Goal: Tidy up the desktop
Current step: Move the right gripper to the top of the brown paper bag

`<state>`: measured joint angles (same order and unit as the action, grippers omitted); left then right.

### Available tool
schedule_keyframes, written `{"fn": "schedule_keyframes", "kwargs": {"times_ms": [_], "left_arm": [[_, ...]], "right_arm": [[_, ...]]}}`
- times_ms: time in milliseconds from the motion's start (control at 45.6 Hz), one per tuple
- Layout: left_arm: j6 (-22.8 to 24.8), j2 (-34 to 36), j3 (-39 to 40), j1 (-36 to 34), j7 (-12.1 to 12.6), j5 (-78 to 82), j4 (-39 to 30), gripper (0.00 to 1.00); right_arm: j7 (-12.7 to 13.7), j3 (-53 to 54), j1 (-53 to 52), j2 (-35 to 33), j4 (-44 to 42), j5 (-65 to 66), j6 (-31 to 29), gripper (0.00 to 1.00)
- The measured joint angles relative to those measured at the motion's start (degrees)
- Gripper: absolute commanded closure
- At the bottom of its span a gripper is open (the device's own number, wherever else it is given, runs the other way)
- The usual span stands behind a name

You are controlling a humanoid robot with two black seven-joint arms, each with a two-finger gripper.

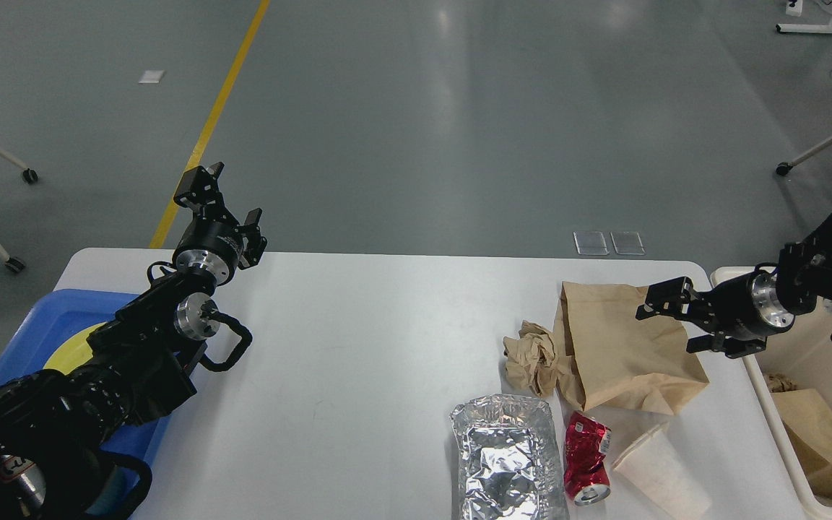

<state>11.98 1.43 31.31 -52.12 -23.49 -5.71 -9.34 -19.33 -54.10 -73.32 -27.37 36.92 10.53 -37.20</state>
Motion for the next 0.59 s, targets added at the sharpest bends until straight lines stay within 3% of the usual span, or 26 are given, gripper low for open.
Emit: {"fn": "schedule_keyframes", "kwargs": {"times_ms": [592], "left_arm": [[0.0,0.0,0.0,0.0,0.0,0.0,0.0,0.04]], "right_arm": [[0.1,-4.4,0.0,-3.0,-1.8,-1.4,1.7,0.00]]}}
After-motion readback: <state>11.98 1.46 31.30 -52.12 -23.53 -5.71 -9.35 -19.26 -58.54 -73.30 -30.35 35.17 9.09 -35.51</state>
